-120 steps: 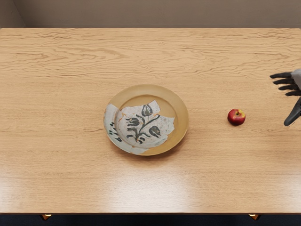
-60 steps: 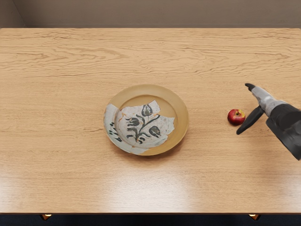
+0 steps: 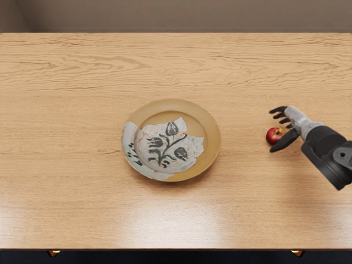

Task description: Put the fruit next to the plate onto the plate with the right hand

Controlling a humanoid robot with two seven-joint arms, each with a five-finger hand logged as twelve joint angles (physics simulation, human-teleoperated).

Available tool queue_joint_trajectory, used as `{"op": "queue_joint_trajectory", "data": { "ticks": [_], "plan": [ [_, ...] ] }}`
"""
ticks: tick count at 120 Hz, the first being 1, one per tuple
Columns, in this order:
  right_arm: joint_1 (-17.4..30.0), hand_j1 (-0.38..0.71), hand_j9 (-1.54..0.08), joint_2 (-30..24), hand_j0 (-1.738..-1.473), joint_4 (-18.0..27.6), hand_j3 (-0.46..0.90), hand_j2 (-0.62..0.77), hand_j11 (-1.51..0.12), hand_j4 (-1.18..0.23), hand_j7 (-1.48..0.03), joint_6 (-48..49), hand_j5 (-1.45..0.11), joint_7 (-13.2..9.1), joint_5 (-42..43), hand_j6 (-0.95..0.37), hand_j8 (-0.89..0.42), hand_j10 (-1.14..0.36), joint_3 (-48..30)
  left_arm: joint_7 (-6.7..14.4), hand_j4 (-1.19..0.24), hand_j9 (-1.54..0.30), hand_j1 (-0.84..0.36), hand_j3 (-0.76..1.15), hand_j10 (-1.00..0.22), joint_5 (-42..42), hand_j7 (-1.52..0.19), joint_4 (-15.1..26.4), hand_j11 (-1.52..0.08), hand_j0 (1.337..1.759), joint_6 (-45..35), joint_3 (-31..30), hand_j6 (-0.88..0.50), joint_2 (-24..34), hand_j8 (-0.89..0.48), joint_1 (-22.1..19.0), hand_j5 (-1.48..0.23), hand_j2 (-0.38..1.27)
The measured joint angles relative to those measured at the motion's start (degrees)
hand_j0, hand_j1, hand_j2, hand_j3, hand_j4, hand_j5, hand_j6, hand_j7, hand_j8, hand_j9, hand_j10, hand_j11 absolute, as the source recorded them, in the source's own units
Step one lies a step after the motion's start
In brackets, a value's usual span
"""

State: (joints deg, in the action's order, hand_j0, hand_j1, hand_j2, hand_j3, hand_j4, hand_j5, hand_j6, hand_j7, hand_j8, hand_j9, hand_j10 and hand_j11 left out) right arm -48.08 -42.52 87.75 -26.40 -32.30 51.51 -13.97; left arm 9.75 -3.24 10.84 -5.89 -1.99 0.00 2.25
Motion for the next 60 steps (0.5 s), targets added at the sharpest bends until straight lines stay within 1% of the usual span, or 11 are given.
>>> {"op": "queue_joint_trajectory", "data": {
  "ticks": [16,38,60],
  "plan": [
    [-0.10,0.04,-0.43,-0.40,-1.658,-0.07,0.00,-0.06,-0.43,-0.33,-0.43,0.84,-0.43,-0.01,0.01,-0.33,-0.33,-0.33,-0.07,0.00,-0.01,-0.01,0.34,0.00,-0.01,0.00,-0.01,0.04,-0.01,1.658,0.00,-0.01,-0.01,0.00,-0.01,-0.01,-0.01,0.00],
    [-0.06,0.09,-0.48,-0.52,-1.658,-0.18,0.00,-0.07,-0.48,-0.37,-0.47,1.13,-0.48,0.00,-0.06,-0.37,-0.37,-0.37,-0.13,0.00,-0.01,-0.01,0.34,0.00,-0.01,0.00,-0.01,0.06,-0.01,1.658,0.00,-0.01,-0.01,0.00,-0.01,-0.05,-0.01,0.00],
    [-0.14,0.19,-0.60,-0.55,-1.658,-0.21,0.00,-0.06,-0.60,-0.46,-0.60,2.82,-0.60,-0.04,-0.16,-0.46,-0.46,-0.46,-0.30,0.00,-0.01,-0.01,0.34,0.00,-0.01,0.00,-0.01,0.06,-0.01,1.658,0.00,0.04,-0.01,0.00,-0.01,-0.11,-0.01,0.00]
  ]
}}
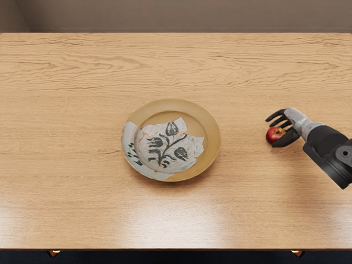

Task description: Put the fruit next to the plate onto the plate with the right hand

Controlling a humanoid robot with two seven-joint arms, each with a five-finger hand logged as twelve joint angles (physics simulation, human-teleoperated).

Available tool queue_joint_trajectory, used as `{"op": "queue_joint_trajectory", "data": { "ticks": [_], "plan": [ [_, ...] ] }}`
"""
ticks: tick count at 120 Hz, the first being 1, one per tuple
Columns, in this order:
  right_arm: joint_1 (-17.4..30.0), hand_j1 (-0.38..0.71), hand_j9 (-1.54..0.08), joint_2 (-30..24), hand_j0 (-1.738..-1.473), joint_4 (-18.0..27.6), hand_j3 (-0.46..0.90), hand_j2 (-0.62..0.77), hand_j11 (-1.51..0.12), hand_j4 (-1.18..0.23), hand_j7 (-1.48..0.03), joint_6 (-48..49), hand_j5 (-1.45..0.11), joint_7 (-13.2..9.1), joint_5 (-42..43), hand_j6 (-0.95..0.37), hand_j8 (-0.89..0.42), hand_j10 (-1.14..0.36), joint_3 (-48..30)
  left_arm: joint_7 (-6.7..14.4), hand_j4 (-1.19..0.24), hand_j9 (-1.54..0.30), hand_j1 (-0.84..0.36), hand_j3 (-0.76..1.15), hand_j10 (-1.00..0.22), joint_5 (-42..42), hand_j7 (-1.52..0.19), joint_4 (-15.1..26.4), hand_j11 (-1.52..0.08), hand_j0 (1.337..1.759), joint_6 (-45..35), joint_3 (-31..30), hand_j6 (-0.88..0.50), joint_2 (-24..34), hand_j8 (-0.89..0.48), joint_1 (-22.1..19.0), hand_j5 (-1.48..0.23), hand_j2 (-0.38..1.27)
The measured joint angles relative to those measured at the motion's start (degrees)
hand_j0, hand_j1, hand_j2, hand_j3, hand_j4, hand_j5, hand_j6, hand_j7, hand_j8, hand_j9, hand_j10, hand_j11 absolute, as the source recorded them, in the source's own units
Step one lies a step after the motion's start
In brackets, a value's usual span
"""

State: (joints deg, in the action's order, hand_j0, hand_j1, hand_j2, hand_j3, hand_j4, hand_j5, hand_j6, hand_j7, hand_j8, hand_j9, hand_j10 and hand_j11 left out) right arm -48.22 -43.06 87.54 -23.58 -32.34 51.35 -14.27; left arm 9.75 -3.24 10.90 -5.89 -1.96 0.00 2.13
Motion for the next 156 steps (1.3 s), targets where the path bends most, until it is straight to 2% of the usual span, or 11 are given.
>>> {"op": "queue_joint_trajectory", "data": {
  "ticks": [45,92,114,156],
  "plan": [
    [-0.17,0.24,-0.73,-0.52,-1.655,0.14,0.00,0.05,-0.73,-0.55,-0.72,0.60,-0.73,-0.03,-0.57,-0.47,-0.42,-0.53,-0.12,0.00,-0.01,-0.01,0.34,0.00,-0.01,-0.07,-0.01,0.00,-0.01,1.658,0.00,-0.04,-0.01,0.00,-0.01,0.00,-0.01,0.00],
    [-0.50,0.24,-0.75,-2.05,-1.657,1.14,0.00,0.13,-0.75,-0.56,-0.74,4.81,-0.75,-0.27,-1.01,-0.50,-0.45,-0.55,-3.08,0.00,-0.01,-0.01,0.34,0.00,-0.01,-0.08,-0.01,-0.07,-0.01,1.658,-0.01,0.02,-0.01,0.00,-0.01,-0.41,-0.01,0.00],
    [-0.88,0.24,-0.75,-1.78,-1.657,2.52,0.00,0.15,-0.75,-0.56,-0.74,5.09,-0.75,-1.49,-1.00,-0.51,-0.46,-0.56,-4.40,0.00,-0.01,-0.01,0.34,0.00,-0.01,-0.09,-0.01,-0.08,-0.01,1.658,-0.06,0.02,-0.01,0.00,-0.01,-0.47,-0.01,0.00],
    [-4.08,0.24,-0.75,2.96,-1.658,3.47,0.00,0.17,-0.74,-0.56,-0.74,4.75,-0.75,-2.63,-0.95,-0.52,-0.47,-0.57,-4.86,0.00,-0.01,-0.01,0.34,0.00,-0.01,-0.02,-0.01,-0.09,-0.01,1.658,-0.08,0.02,-0.01,0.00,-0.01,-0.55,-0.01,0.00]
  ]
}}
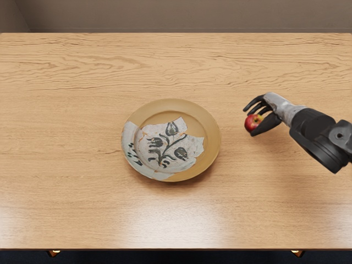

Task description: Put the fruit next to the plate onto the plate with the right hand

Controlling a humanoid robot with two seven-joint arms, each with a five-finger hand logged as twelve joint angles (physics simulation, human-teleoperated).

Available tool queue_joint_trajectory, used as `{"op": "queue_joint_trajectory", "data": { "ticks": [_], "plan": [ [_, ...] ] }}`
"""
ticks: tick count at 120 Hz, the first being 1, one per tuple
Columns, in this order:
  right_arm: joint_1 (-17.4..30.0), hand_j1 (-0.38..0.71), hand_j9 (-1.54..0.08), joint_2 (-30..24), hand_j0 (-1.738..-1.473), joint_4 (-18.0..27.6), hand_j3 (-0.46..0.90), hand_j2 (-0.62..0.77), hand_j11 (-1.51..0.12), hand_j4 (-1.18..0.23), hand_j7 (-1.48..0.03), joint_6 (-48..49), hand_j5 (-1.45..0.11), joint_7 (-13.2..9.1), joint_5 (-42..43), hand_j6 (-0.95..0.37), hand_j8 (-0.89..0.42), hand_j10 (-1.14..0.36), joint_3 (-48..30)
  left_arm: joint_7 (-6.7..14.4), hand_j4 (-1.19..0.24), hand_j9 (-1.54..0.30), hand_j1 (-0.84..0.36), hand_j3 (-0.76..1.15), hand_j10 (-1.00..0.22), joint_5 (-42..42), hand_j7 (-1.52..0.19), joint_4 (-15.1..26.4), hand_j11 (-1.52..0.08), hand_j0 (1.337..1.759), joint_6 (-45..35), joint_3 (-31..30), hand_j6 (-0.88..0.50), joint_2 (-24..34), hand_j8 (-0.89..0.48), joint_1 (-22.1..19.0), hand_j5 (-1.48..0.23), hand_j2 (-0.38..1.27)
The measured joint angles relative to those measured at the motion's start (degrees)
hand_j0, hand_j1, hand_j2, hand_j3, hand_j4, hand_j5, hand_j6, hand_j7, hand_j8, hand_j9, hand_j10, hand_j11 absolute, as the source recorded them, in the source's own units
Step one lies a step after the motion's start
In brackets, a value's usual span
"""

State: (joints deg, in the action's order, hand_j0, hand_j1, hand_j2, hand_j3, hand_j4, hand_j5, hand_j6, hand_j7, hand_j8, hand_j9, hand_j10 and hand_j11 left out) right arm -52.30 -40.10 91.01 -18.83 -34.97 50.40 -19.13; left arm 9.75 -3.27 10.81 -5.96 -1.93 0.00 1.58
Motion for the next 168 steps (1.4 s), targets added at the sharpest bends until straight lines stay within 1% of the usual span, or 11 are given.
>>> {"op": "queue_joint_trajectory", "data": {
  "ticks": [24,60,96,128,144,168],
  "plan": [
    [-1.25,0.24,-0.75,1.91,-1.658,0.12,0.00,0.17,-0.74,-0.56,-0.74,-0.17,-0.75,-0.04,0.17,-0.52,-0.47,-0.57,-0.02,0.00,-0.01,-0.01,0.34,0.00,-0.01,0.02,-0.01,0.00,-0.01,1.658,0.01,0.01,-0.01,0.00,-0.01,0.00,-0.01,0.00],
    [-1.89,0.24,-0.75,4.81,-1.658,0.15,0.00,0.18,-0.74,-0.56,-0.74,-0.37,-0.74,-0.05,0.57,-0.53,-0.48,-0.58,-0.04,0.00,-0.01,-0.01,0.34,0.00,-0.01,0.02,-0.01,0.00,-0.01,1.658,-0.01,0.01,-0.01,0.00,-0.01,0.00,-0.01,0.00],
    [-3.53,0.24,-0.75,9.23,-1.658,0.13,0.00,0.17,-0.74,-0.56,-0.74,-1.29,-0.75,-0.05,0.89,-0.52,-0.47,-0.57,-0.01,0.00,-0.01,-0.01,0.34,0.00,-0.01,0.02,-0.01,0.00,-0.01,1.658,0.01,0.00,-0.01,0.00,-0.01,0.00,-0.01,0.00],
    [-3.76,0.24,-0.75,12.29,-1.658,0.09,0.00,0.17,-0.74,-0.56,-0.74,-2.52,-0.75,-0.05,1.53,-0.52,-0.47,-0.57,0.17,0.00,-0.01,-0.01,0.34,0.00,-0.01,0.02,-0.01,0.00,-0.01,1.658,0.00,0.01,-0.01,0.00,-0.01,0.00,-0.01,0.00],
    [-3.82,0.24,-0.75,15.26,-1.658,0.06,0.00,0.16,-0.74,-0.56,-0.74,-3.40,-0.75,-0.06,3.54,-0.52,-0.47,-0.57,0.19,0.00,-0.01,-0.01,0.34,0.00,-0.01,0.02,-0.01,0.00,-0.01,1.658,0.00,0.00,-0.01,0.00,-0.01,0.04,-0.01,0.00],
    [-3.19,0.24,-0.75,18.17,-1.658,-0.16,0.00,0.16,-0.74,-0.56,-0.74,-4.81,-0.74,-0.06,4.58,-0.52,-0.47,-0.57,0.65,0.00,-0.01,-0.01,0.34,0.00,-0.01,0.02,-0.01,0.00,-0.01,1.658,-0.01,0.00,-0.01,0.00,-0.01,0.04,-0.01,0.00]
  ]
}}
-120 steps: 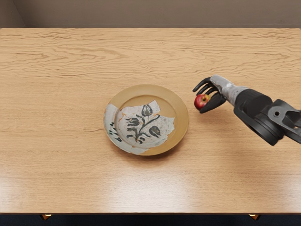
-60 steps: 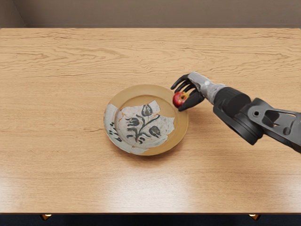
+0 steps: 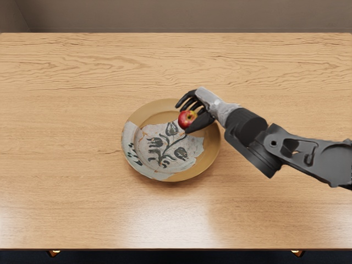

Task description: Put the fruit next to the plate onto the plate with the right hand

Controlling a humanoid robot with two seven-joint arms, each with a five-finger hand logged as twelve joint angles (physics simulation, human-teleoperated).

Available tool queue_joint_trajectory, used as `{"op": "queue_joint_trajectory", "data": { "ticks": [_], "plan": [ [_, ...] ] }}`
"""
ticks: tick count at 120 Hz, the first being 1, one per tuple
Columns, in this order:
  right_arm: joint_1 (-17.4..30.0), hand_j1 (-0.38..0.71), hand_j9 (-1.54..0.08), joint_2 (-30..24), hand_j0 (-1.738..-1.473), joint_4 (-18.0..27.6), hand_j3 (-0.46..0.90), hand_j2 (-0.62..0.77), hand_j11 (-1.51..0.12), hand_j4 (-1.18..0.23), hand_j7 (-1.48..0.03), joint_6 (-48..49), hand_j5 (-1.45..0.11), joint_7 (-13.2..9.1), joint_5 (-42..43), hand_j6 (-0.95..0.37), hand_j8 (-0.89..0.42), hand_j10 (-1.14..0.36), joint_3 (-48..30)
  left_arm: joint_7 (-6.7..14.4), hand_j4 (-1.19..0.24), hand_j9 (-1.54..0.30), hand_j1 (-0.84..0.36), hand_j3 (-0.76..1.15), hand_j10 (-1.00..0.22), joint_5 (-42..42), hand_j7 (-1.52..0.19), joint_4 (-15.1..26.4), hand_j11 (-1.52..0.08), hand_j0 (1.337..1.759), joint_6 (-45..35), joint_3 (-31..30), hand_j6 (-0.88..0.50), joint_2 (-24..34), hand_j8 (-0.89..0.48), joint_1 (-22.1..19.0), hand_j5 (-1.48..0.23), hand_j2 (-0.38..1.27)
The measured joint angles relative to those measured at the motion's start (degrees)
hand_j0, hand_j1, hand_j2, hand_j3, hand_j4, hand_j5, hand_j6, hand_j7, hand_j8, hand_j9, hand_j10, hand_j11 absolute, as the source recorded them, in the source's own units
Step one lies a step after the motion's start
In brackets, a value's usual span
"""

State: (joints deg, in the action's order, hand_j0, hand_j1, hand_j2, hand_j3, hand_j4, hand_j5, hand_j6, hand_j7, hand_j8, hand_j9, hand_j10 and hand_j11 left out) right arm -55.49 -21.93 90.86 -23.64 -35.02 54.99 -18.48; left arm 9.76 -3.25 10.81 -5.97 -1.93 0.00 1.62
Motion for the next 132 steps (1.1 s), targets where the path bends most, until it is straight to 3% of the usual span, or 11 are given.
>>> {"op": "queue_joint_trajectory", "data": {
  "ticks": [24,62,82,98,118,132],
  "plan": [
    [1.27,0.22,-0.71,0.85,-1.658,-0.20,0.00,0.12,-0.70,-0.53,-0.70,-1.21,-0.71,0.00,0.17,-0.51,-0.47,-0.56,0.17,0.00,-0.01,-0.01,0.34,0.00,-0.01,0.00,-0.01,0.00,-0.01,1.658,0.00,0.00,-0.01,0.00,-0.01,-0.04,-0.01,0.00],
    [0.68,-0.13,-0.26,2.84,-1.658,0.08,0.00,0.01,-0.26,-0.20,-0.26,-5.00,-0.26,0.02,0.26,-0.19,-0.18,-0.20,-0.09,0.00,-0.01,-0.01,0.34,0.00,-0.01,0.00,-0.01,0.00,-0.01,1.658,0.03,-0.03,-0.01,0.00,-0.01,0.10,-0.01,0.00],
    [-0.88,-0.25,-0.12,1.50,-1.658,0.30,0.00,0.00,-0.12,-0.09,-0.12,2.69,-0.12,0.02,-0.46,-0.09,-0.08,-0.09,-5.41,0.00,-0.01,-0.01,0.34,0.00,-0.01,0.01,-0.01,0.11,-0.01,1.658,0.07,-0.11,-0.01,0.00,-0.01,0.14,-0.01,0.00],
    [-1.01,-0.30,-0.06,-3.58,-1.658,0.32,0.00,0.00,-0.06,-0.05,-0.06,14.11,-0.06,0.02,-5.32,-0.05,-0.04,-0.05,-12.04,0.00,-0.01,-0.01,0.34,0.00,-0.01,0.06,-0.01,0.22,-0.01,1.658,0.08,-0.14,-0.01,0.00,-0.01,0.14,-0.01,0.00],
    [-0.92,-0.33,-0.03,-16.41,-1.658,-0.19,0.00,0.00,-0.03,-0.02,-0.03,31.67,-0.03,0.02,-17.12,-0.02,-0.02,-0.02,-19.22,0.00,-0.01,-0.01,0.34,0.00,-0.01,0.08,-0.01,0.06,-0.01,1.658,0.08,-0.17,-0.01,0.00,-0.01,-0.13,-0.01,0.00],
    [-0.84,-0.34,-0.02,-22.50,-1.658,-1.69,0.00,0.00,-0.02,-0.01,-0.02,40.83,-0.02,0.02,-22.04,-0.01,-0.01,-0.01,-21.27,0.00,-0.01,-0.01,0.34,0.00,-0.01,0.09,-0.01,-0.04,-0.01,1.658,0.05,-0.23,-0.01,0.00,-0.01,-0.26,-0.01,0.00]
  ]
}}
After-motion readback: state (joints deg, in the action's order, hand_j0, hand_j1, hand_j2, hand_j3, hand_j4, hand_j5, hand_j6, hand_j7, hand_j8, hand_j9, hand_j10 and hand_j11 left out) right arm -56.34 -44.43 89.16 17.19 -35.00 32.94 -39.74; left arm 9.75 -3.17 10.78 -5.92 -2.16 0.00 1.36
